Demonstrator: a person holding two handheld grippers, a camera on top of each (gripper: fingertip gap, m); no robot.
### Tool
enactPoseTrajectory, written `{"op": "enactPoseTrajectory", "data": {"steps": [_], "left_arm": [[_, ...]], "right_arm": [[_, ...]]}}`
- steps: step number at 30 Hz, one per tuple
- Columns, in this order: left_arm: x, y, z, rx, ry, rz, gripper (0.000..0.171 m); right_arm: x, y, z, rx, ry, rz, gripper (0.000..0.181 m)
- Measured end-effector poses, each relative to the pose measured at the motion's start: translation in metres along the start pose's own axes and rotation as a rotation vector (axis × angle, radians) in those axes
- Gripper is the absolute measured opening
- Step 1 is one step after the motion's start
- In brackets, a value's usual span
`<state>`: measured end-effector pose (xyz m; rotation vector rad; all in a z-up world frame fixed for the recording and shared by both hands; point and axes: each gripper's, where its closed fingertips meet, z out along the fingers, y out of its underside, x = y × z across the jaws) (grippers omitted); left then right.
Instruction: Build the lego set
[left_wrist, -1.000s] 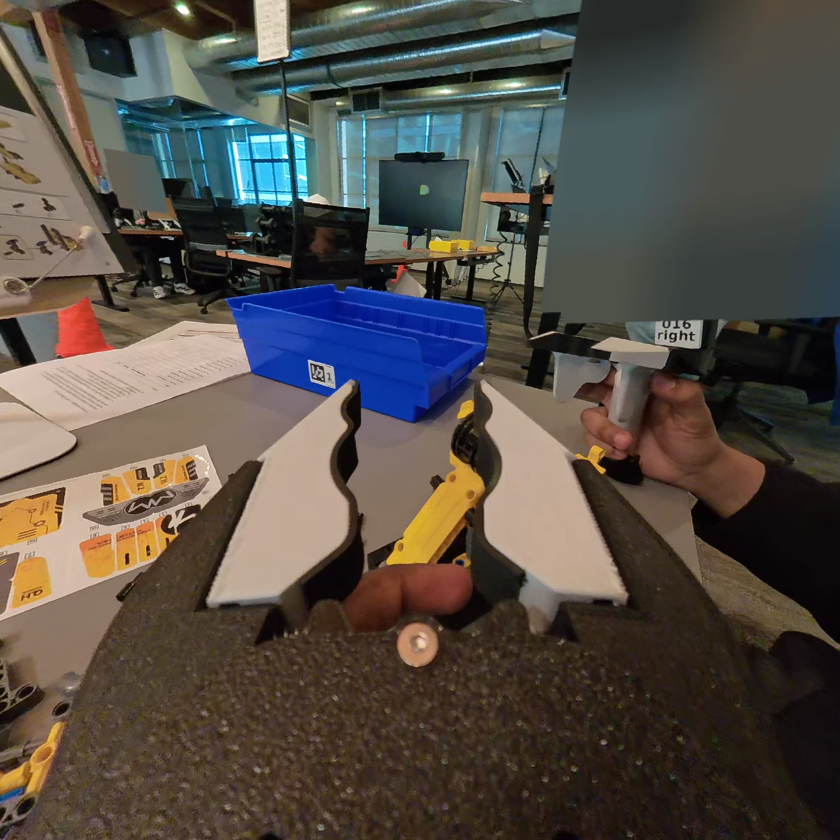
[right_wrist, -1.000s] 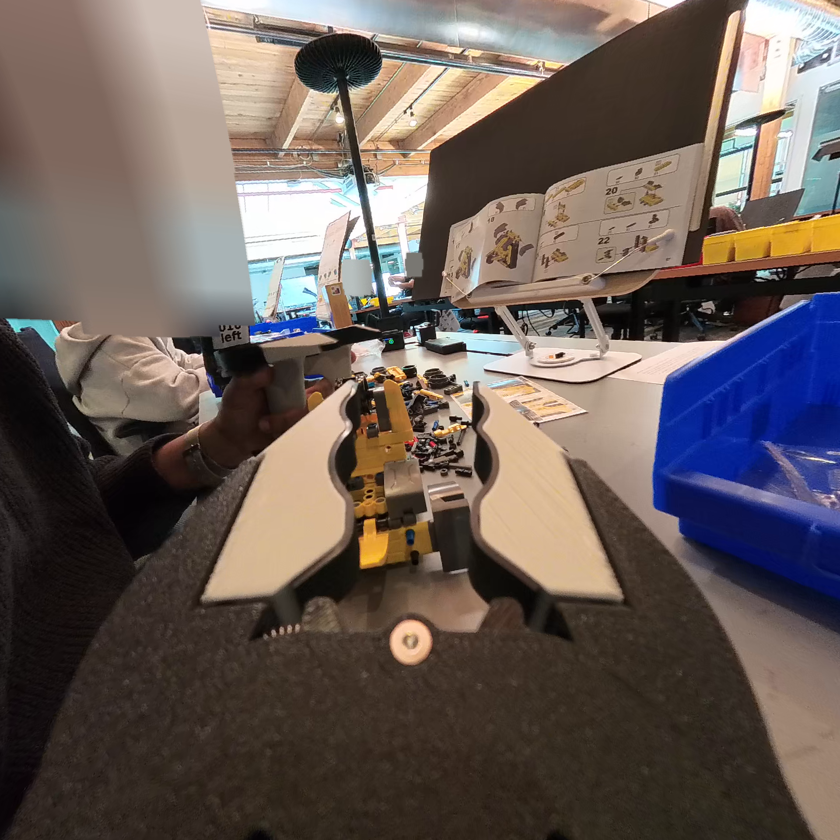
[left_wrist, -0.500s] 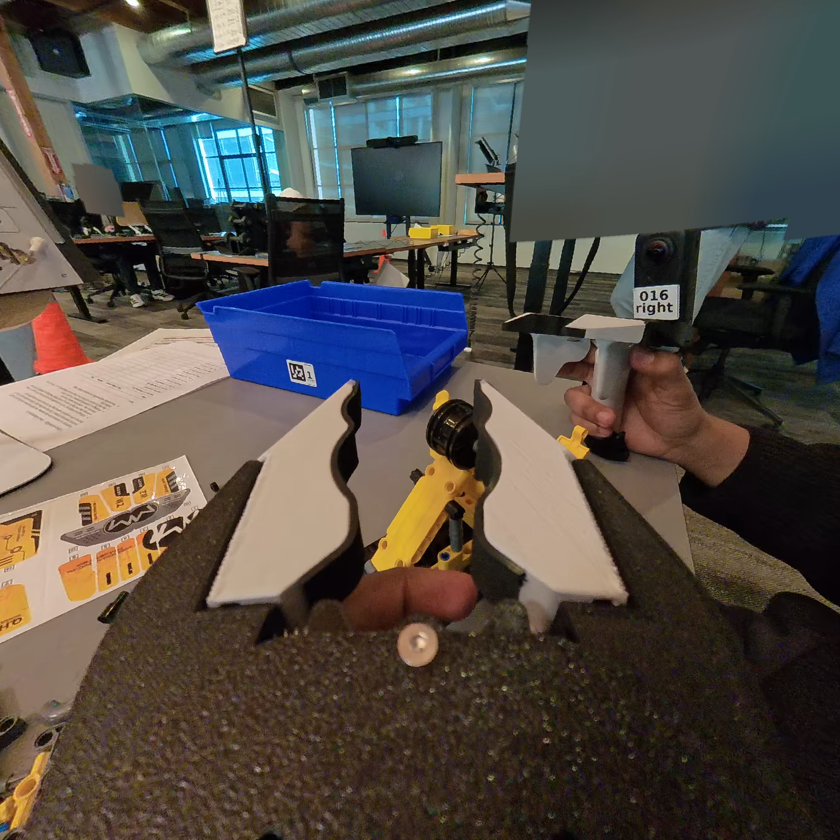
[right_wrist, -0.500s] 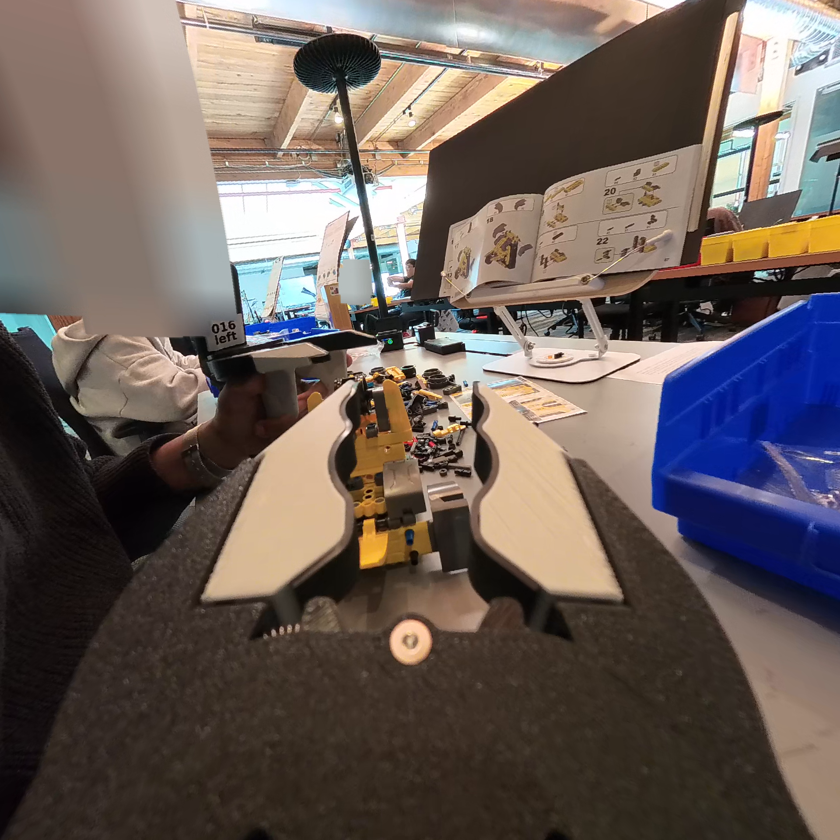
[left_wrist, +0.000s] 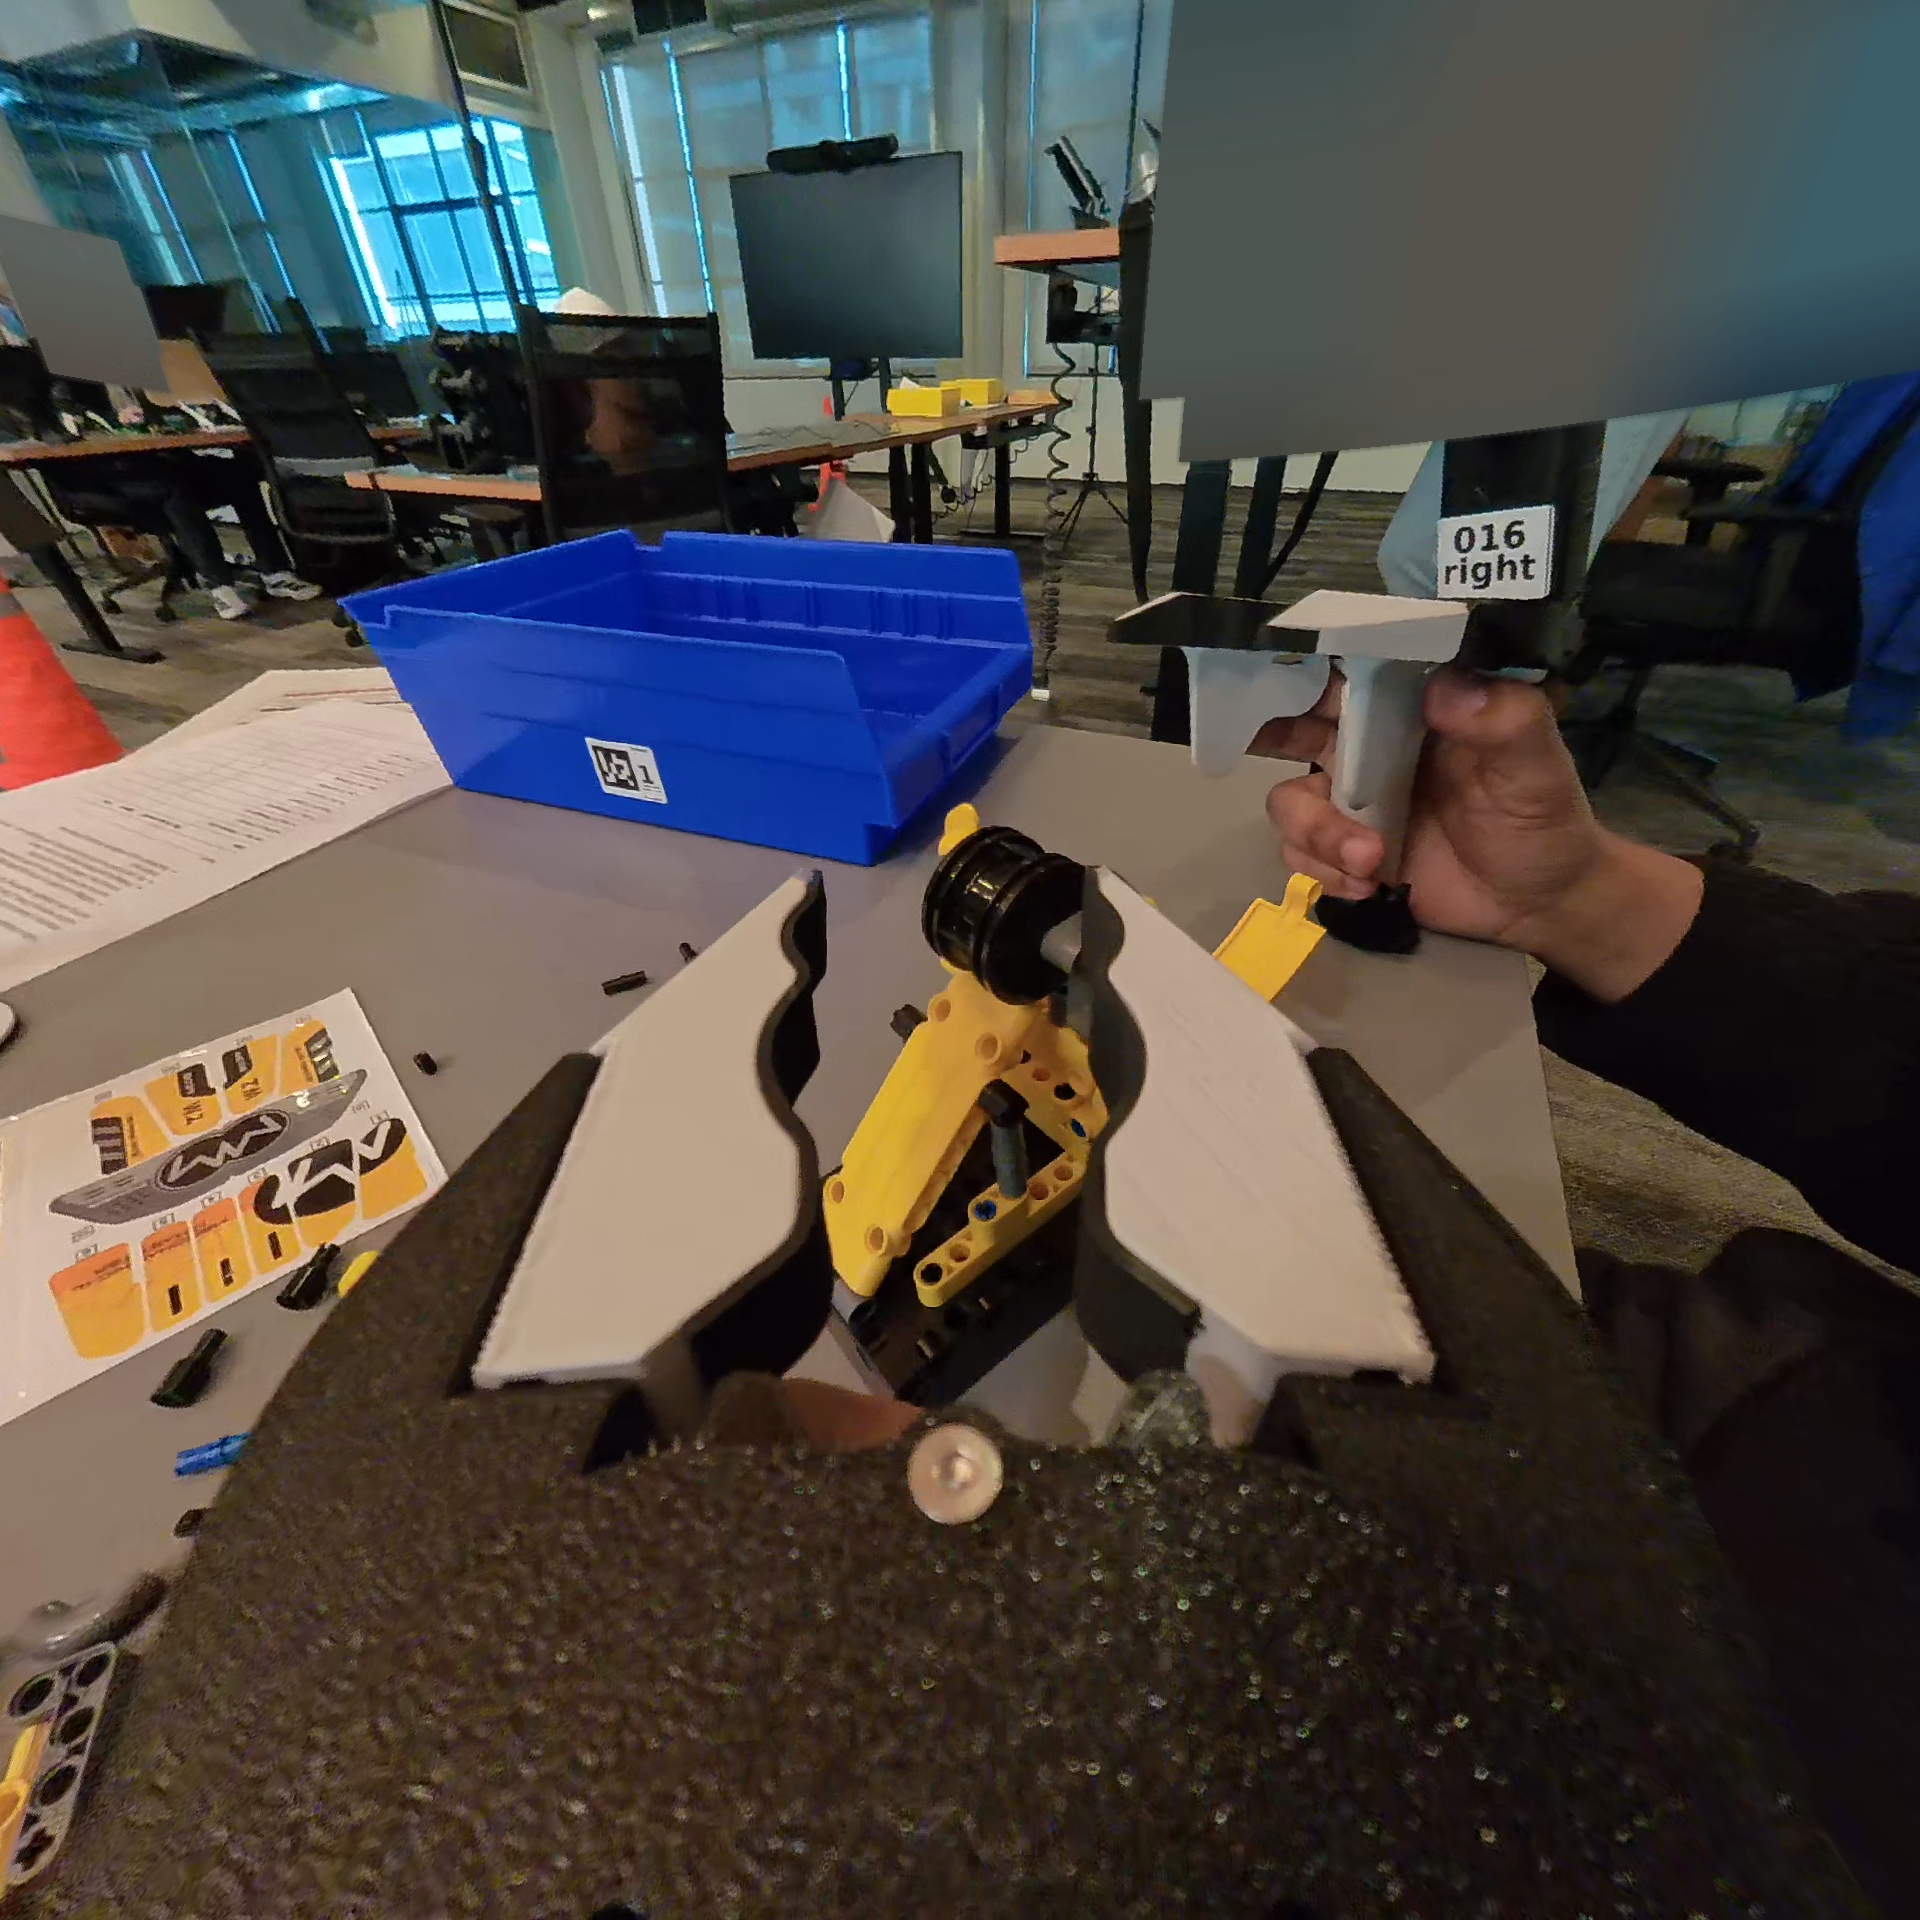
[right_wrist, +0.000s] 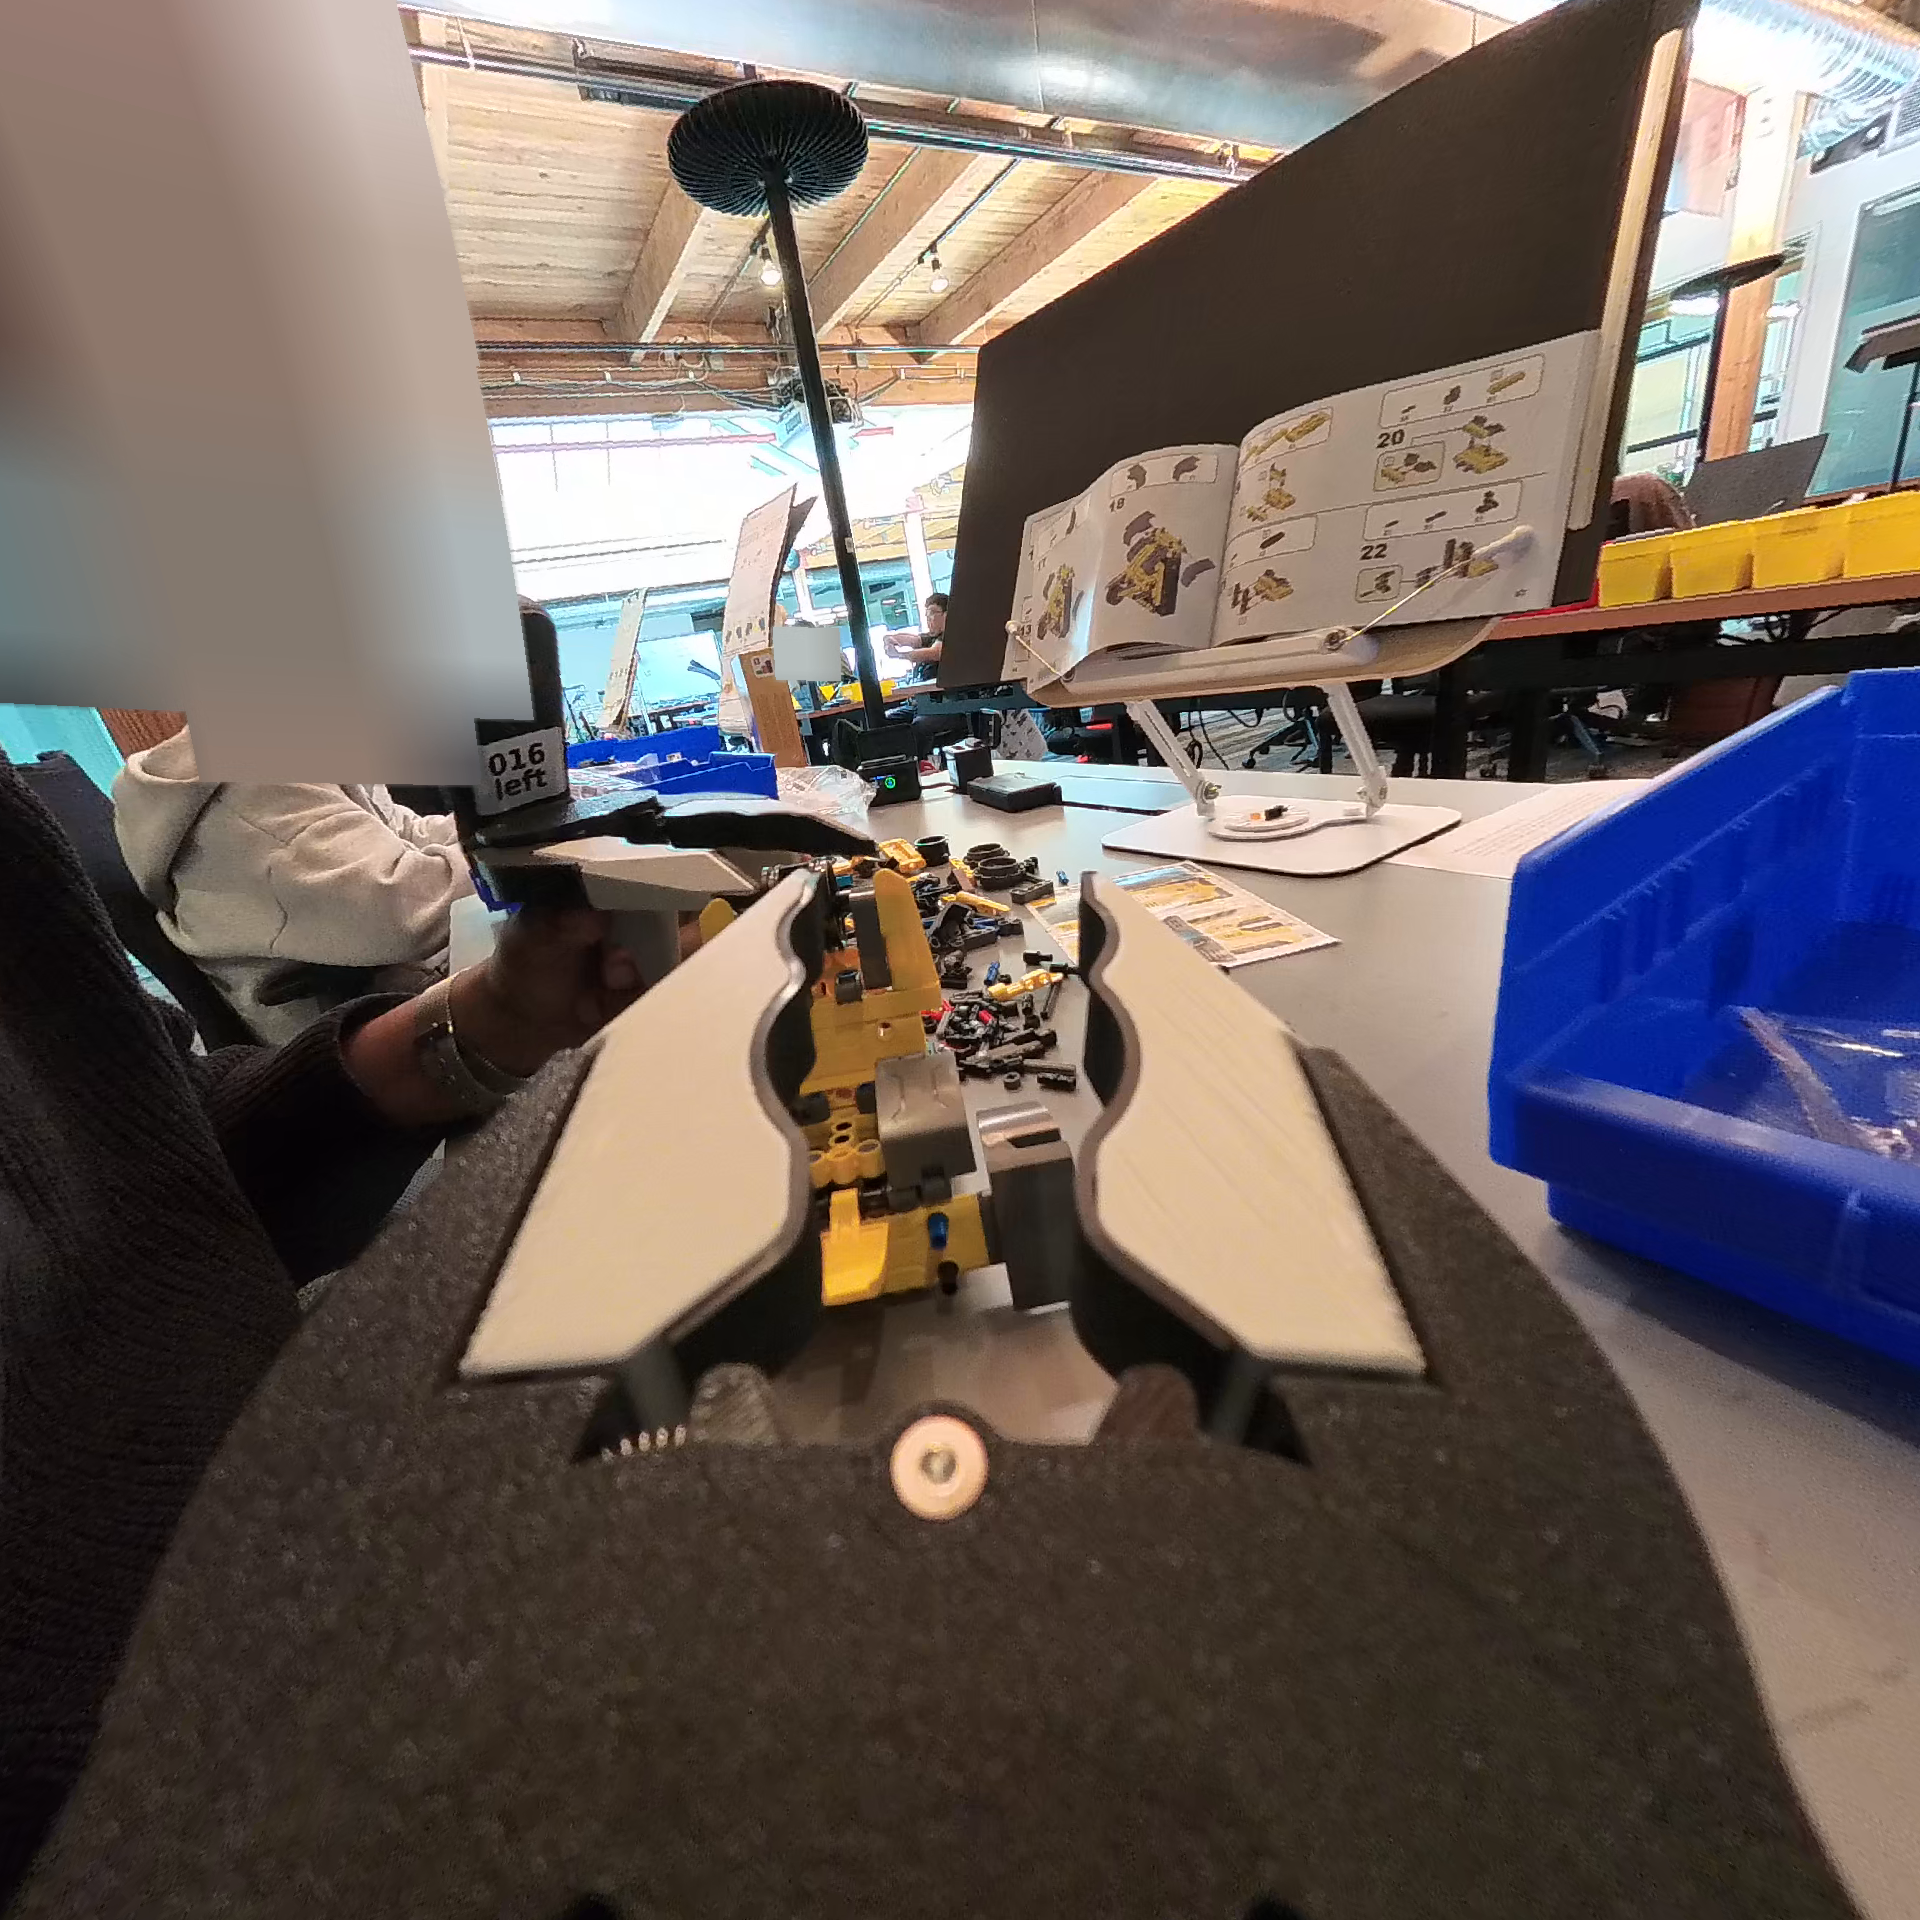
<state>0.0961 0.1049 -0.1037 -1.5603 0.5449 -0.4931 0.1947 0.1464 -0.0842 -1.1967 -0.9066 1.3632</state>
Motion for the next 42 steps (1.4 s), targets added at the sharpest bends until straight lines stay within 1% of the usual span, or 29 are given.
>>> {"op": "enactPoseTrajectory", "data": {"steps": [4,8,9,12,13,15,18,20,23,27,31,33,38,42], "left_arm": [[0.000,0.001,0.001,0.001,0.005,-0.014,0.048],[-0.001,0.001,-0.001,-0.021,0.017,-0.087,0.049],[-0.005,-0.002,-0.003,-0.011,0.004,-0.124,0.049],[-0.025,-0.021,-0.018,0.087,-0.069,-0.246,0.049],[-0.031,-0.023,-0.023,0.097,-0.085,-0.271,0.049],[-0.039,-0.013,-0.030,0.047,-0.103,-0.302,0.049],[-0.051,0.014,-0.038,-0.042,-0.167,-0.306,0.049],[-0.059,0.029,-0.039,-0.064,-0.221,-0.303,0.048],[-0.065,0.027,-0.040,-0.029,-0.226,-0.358,0.049],[-0.072,0.024,-0.047,0.019,-0.241,-0.415,0.049],[-0.076,0.024,-0.049,0.035,-0.248,-0.440,0.049],[-0.076,0.026,-0.047,0.012,-0.253,-0.435,0.049],[-0.079,0.034,-0.047,-0.068,-0.326,-0.373,0.049],[-0.082,0.035,-0.050,-0.053,-0.328,-0.429,0.048]], "right_arm": [[0.000,0.000,0.000,0.000,0.001,0.001,0.048],[0.001,-0.001,-0.001,0.005,0.008,0.001,0.048],[0.003,-0.002,-0.002,0.006,0.019,-0.003,0.048],[0.012,-0.003,-0.006,0.000,0.088,-0.040,0.047],[0.014,-0.003,-0.007,-0.003,0.112,-0.062,0.046],[0.021,-0.001,-0.006,-0.029,0.161,-0.107,0.046],[0.029,0.009,0.000,-0.097,0.223,-0.162,0.046],[0.034,0.017,0.005,-0.154,0.225,-0.145,0.046],[0.040,0.028,0.010,-0.217,0.193,-0.042,0.046],[0.044,0.031,0.011,-0.234,0.160,0.051,0.044],[0.046,0.035,0.016,-0.257,0.153,0.028,0.044],[0.046,0.039,0.019,-0.285,0.156,0.007,0.044],[0.049,0.044,0.024,-0.318,0.161,-0.019,0.044],[0.052,0.040,0.022,-0.292,0.161,0.013,0.044]]}}
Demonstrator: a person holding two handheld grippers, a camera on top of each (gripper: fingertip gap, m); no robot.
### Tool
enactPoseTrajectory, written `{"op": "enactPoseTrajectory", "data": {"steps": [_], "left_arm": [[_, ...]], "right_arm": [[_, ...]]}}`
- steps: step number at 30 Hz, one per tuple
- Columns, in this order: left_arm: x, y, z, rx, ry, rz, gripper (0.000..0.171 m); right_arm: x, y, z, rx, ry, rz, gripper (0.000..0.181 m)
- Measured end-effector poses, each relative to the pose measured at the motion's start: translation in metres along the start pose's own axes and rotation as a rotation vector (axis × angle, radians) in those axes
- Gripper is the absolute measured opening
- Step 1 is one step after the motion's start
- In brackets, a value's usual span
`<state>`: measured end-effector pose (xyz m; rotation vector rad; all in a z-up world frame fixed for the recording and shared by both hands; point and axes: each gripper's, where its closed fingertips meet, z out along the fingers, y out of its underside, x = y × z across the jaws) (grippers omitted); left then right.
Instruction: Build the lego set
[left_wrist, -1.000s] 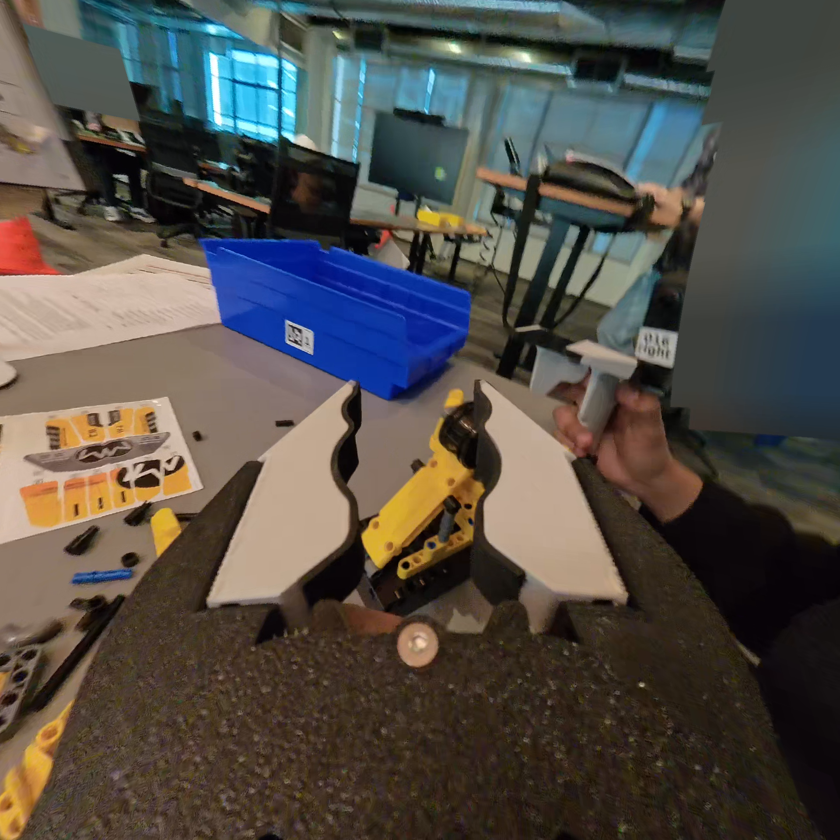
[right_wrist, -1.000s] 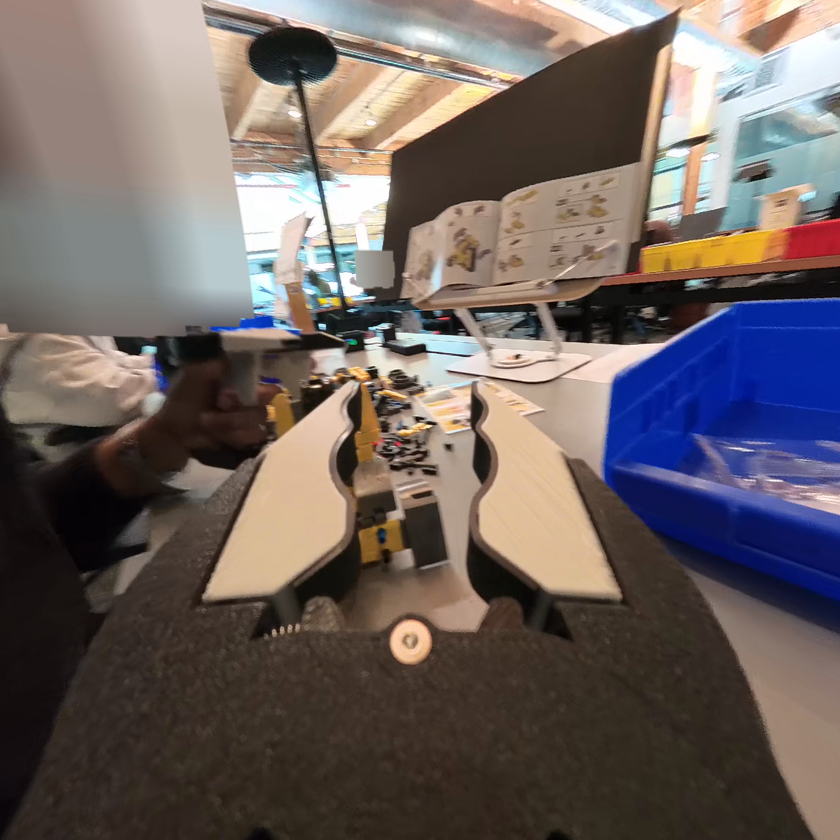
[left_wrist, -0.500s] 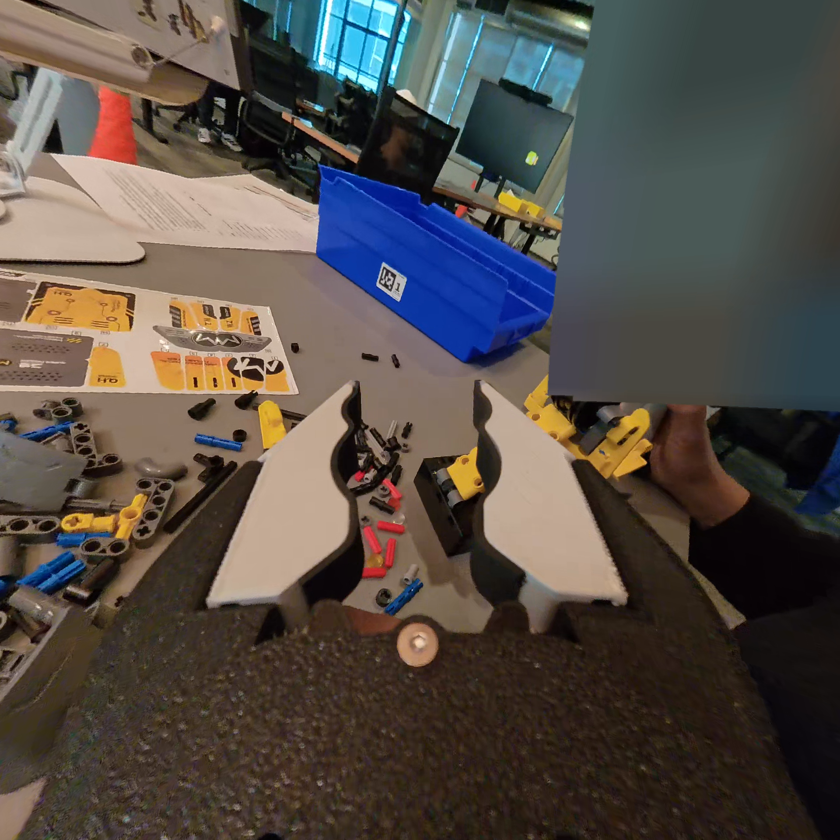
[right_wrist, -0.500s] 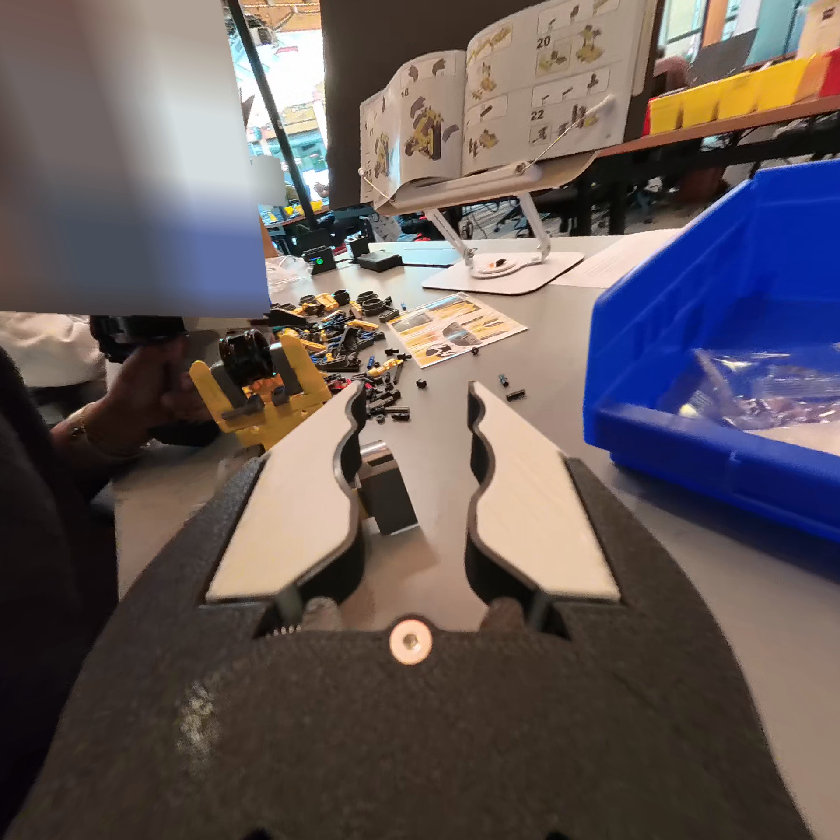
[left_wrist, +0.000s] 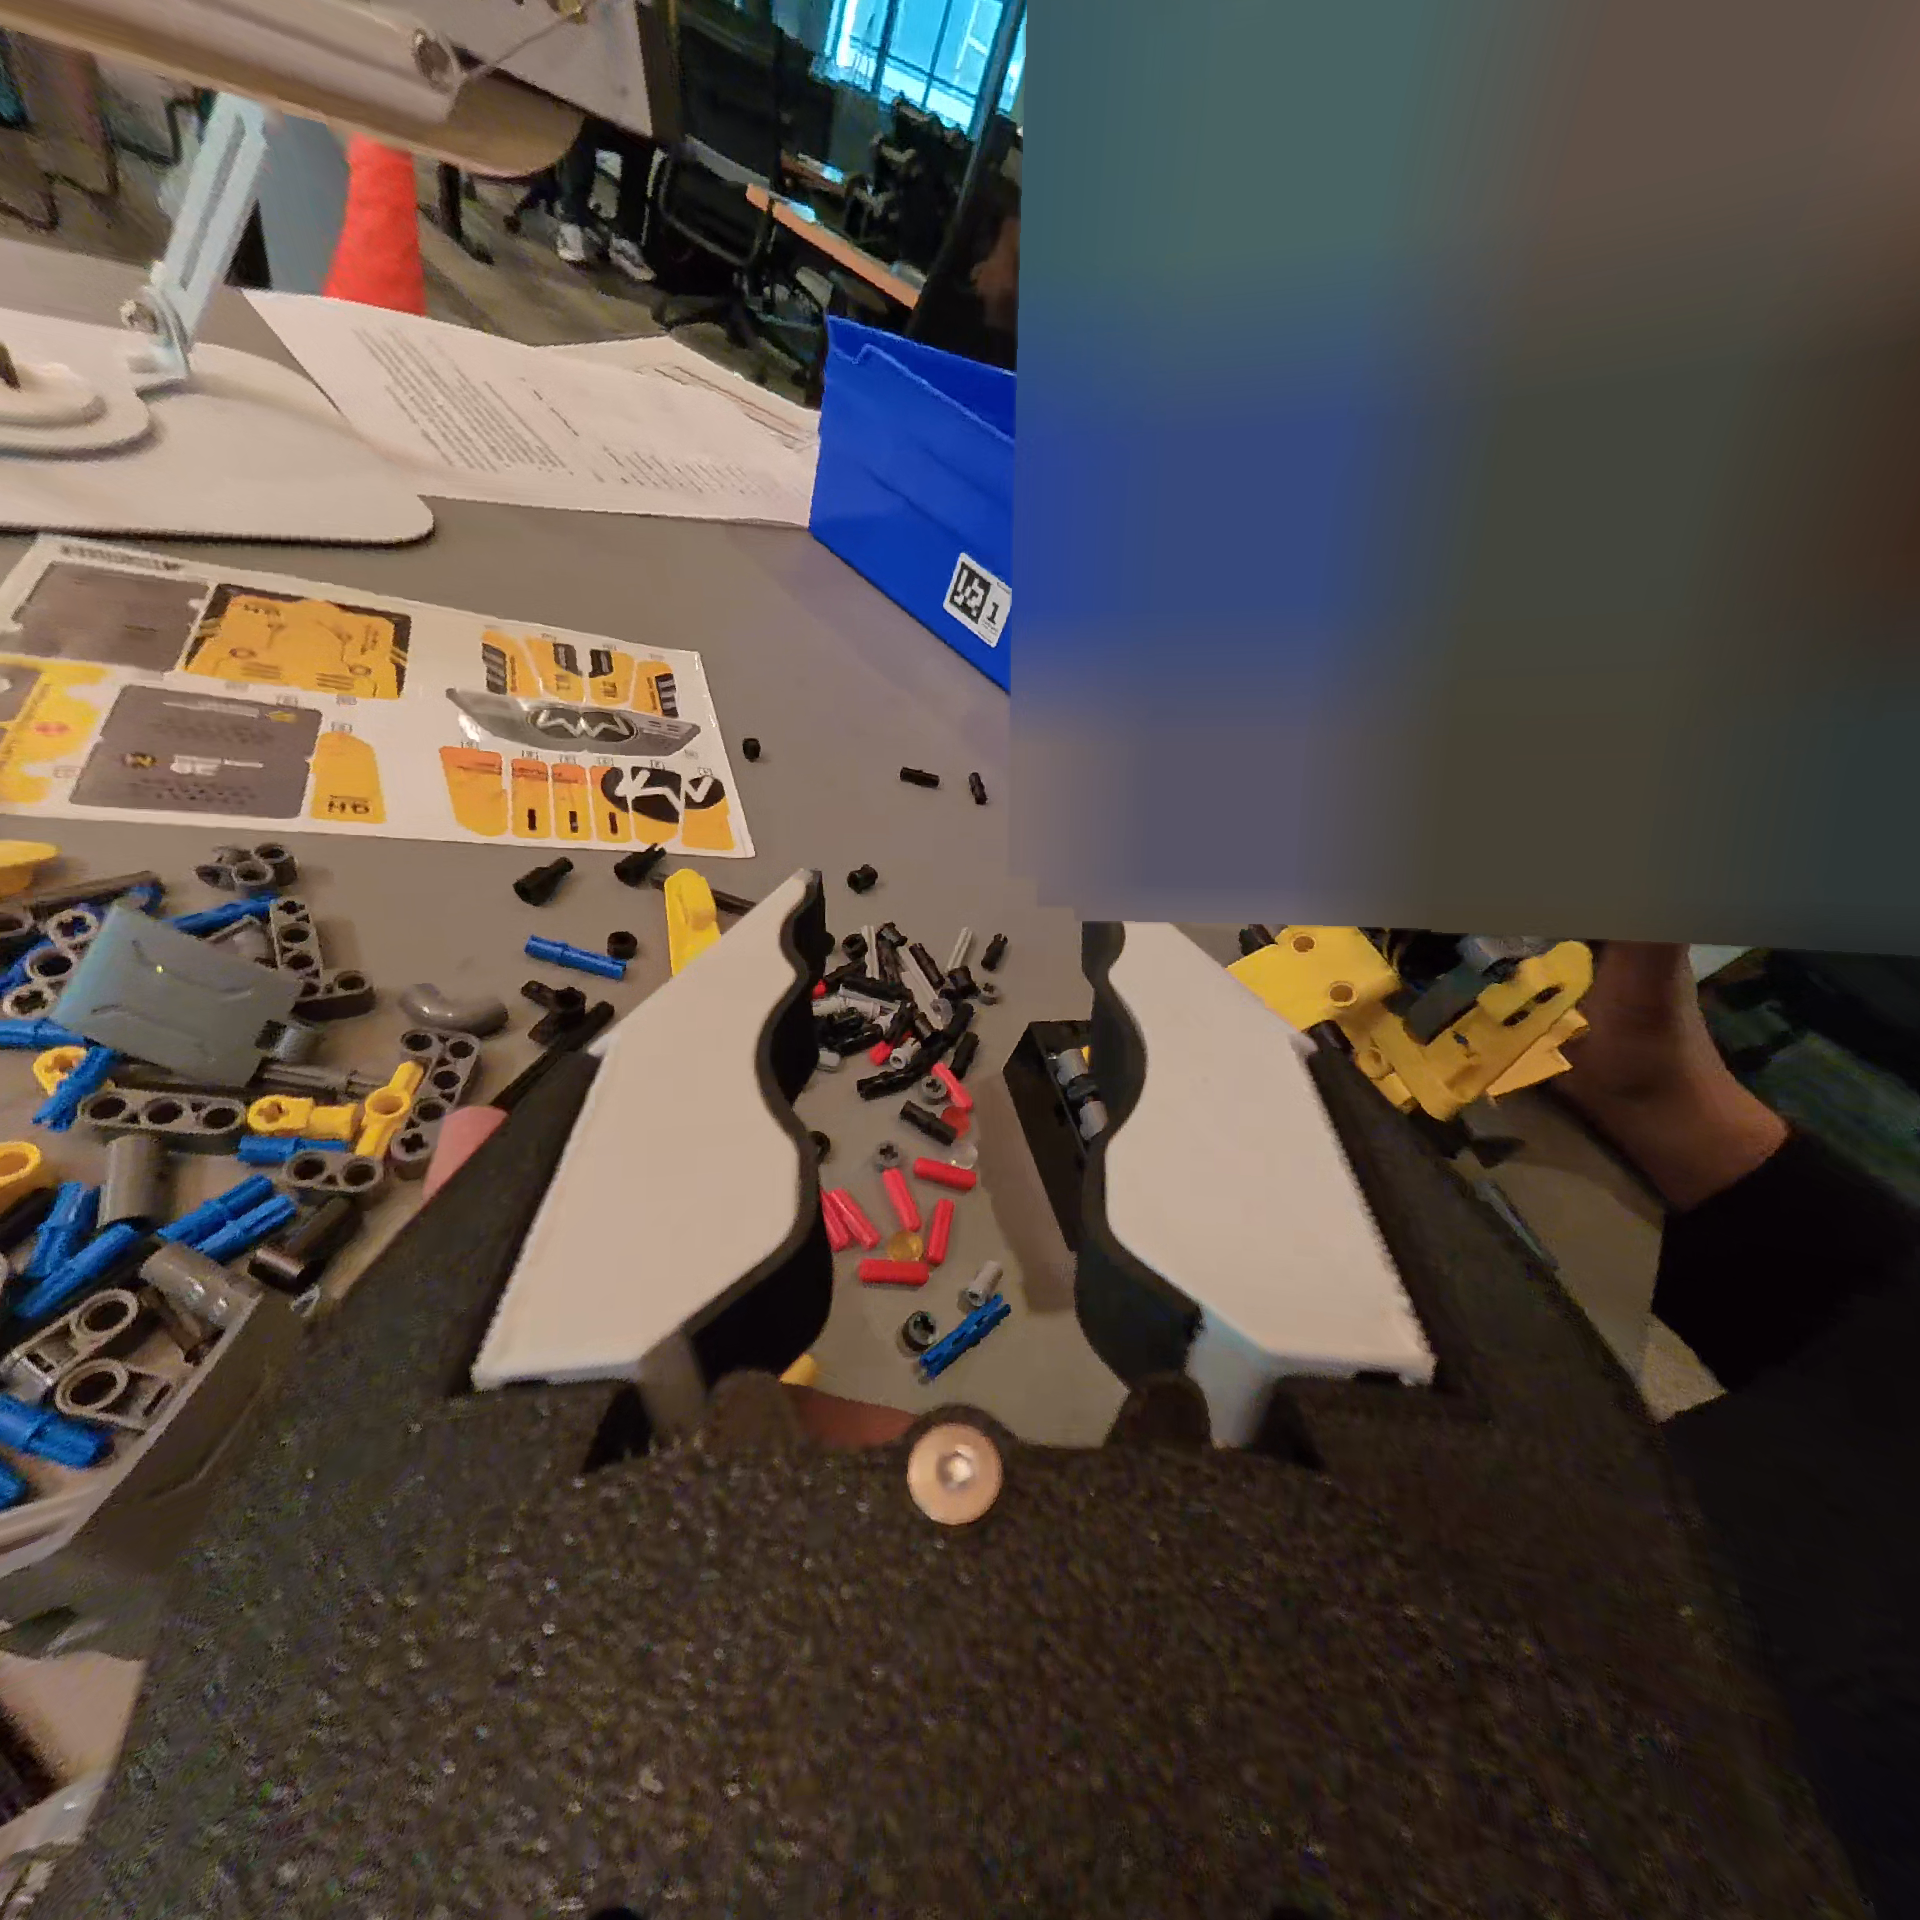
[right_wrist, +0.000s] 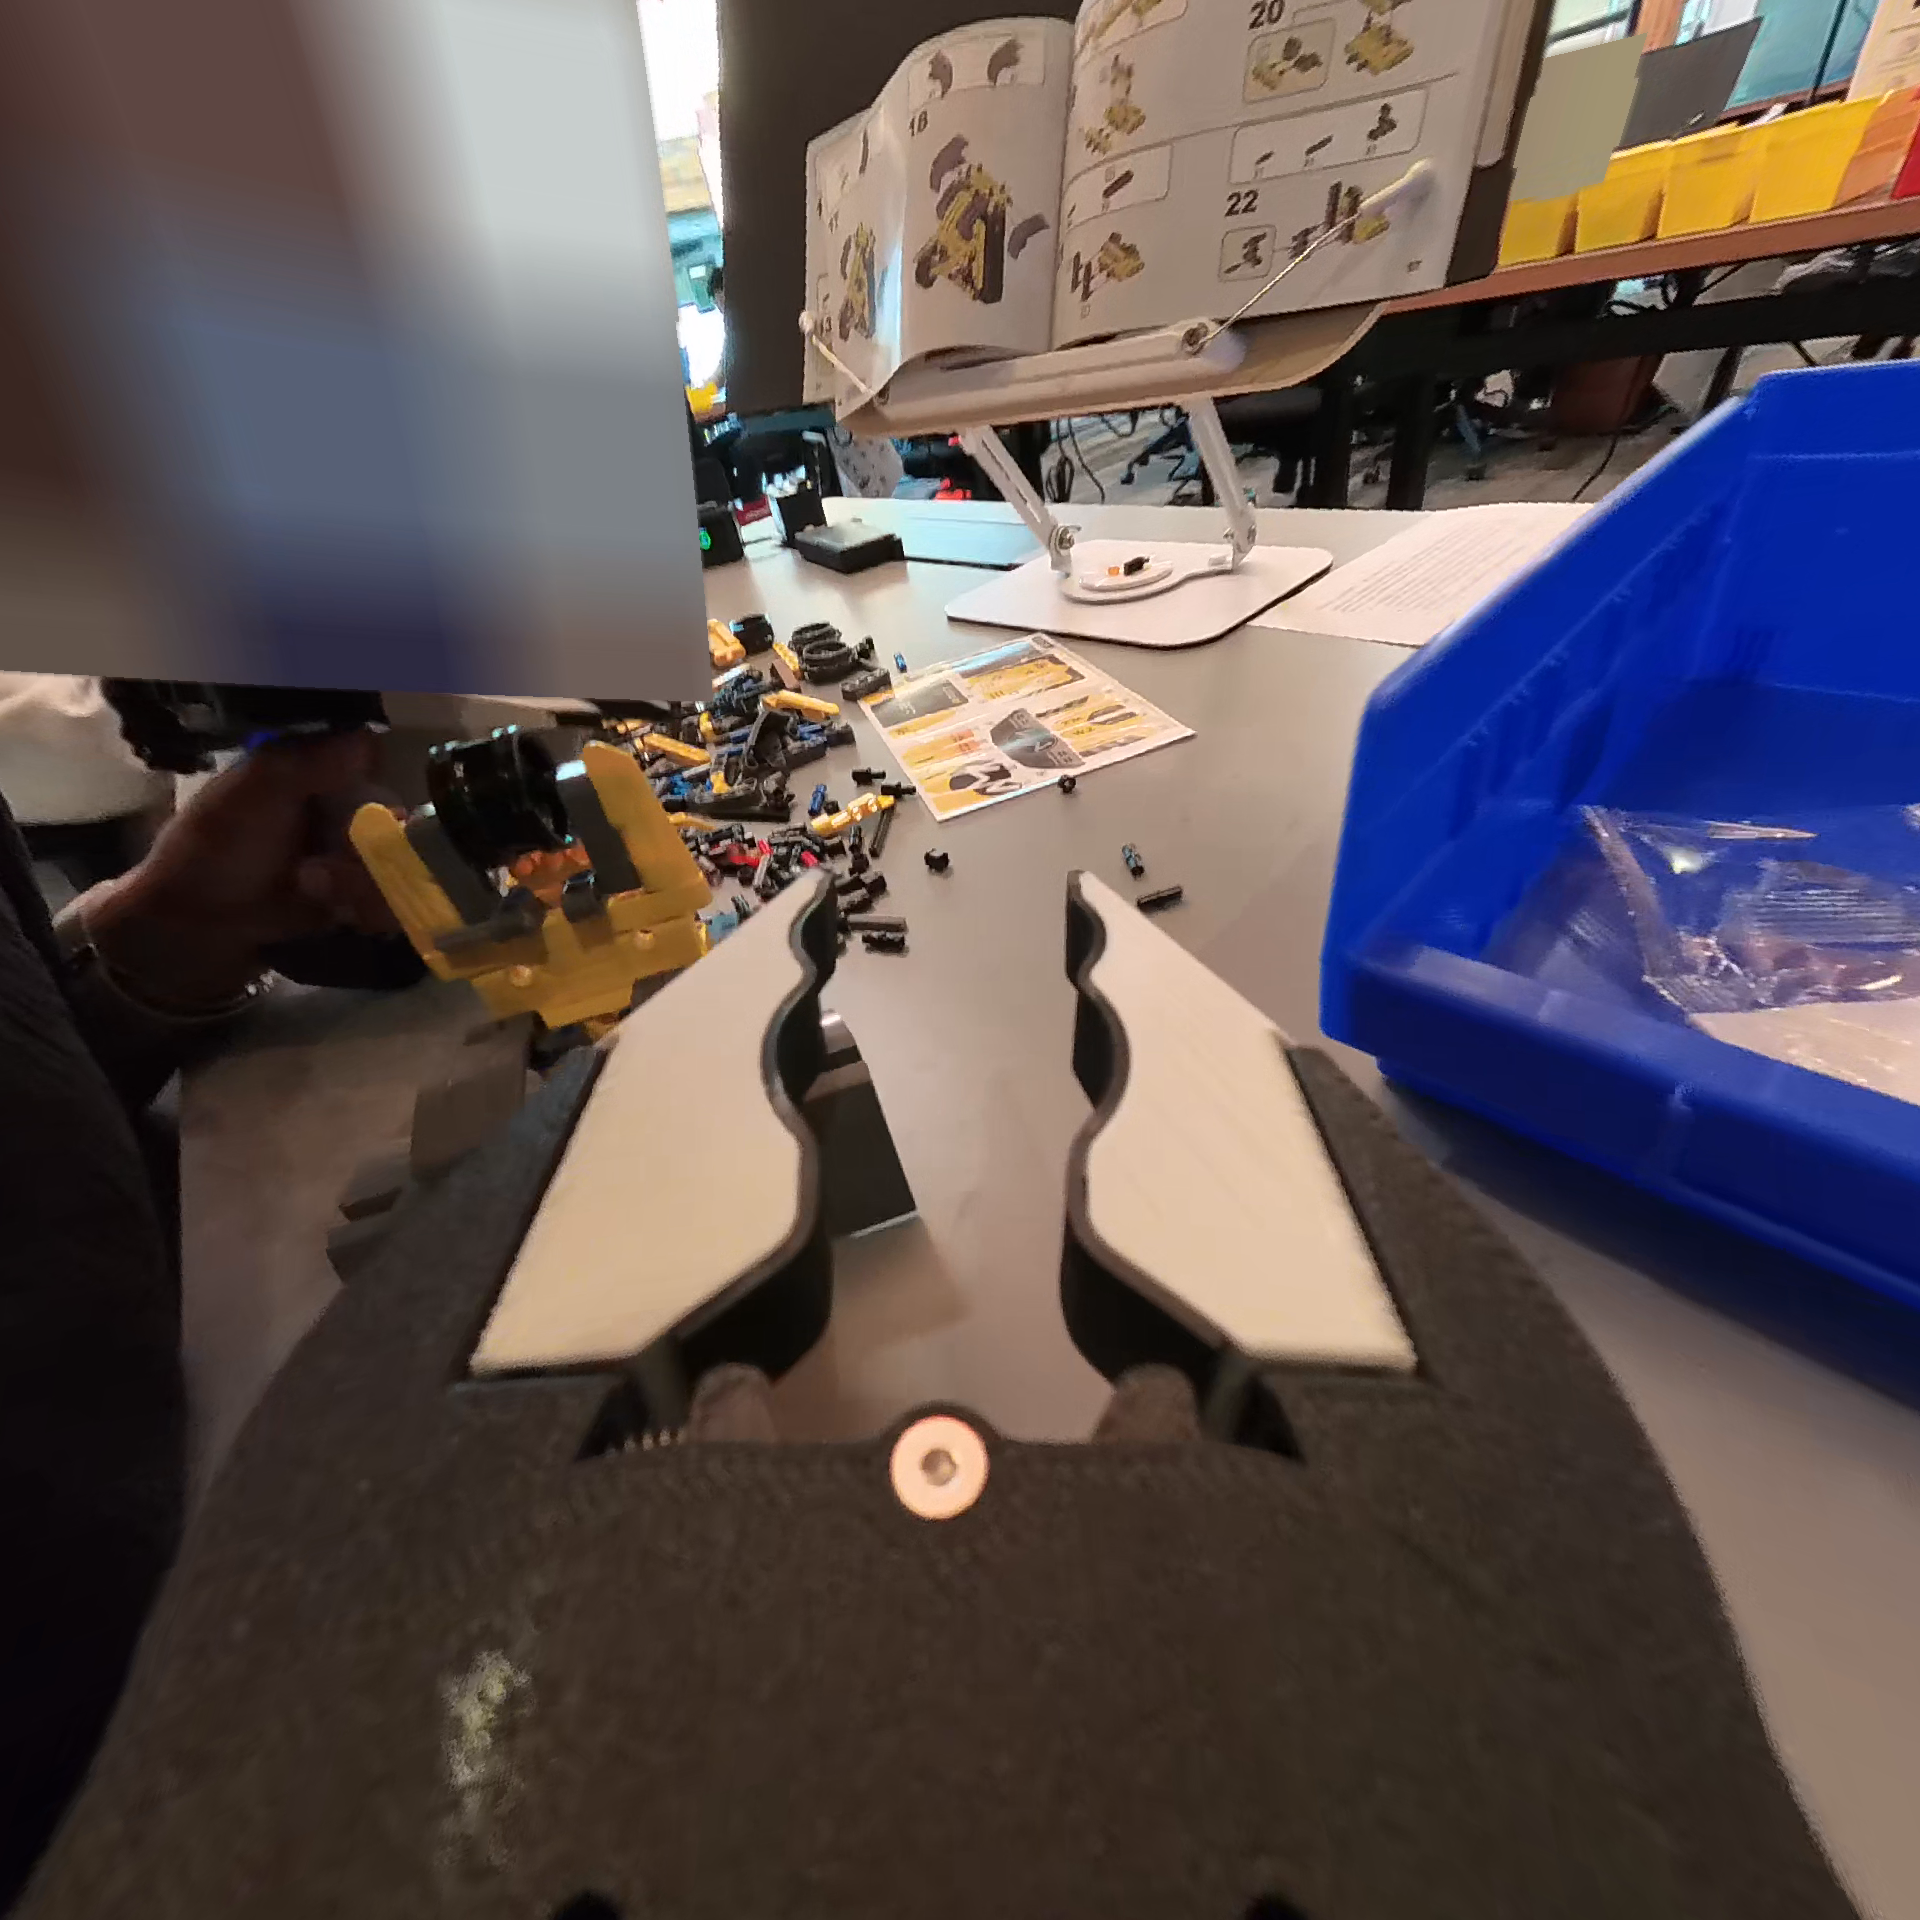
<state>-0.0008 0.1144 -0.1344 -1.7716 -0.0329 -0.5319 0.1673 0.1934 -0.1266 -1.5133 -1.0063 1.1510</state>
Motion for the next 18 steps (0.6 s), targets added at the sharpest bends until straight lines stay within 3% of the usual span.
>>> {"op": "enactPoseTrajectory", "data": {"steps": [18], "left_arm": [[-0.0002,0.0048,0.0029,-0.032,0.005,-0.017,0.049]], "right_arm": [[0.0060,-0.0061,-0.0037,0.043,-0.010,0.058,0.044]]}}
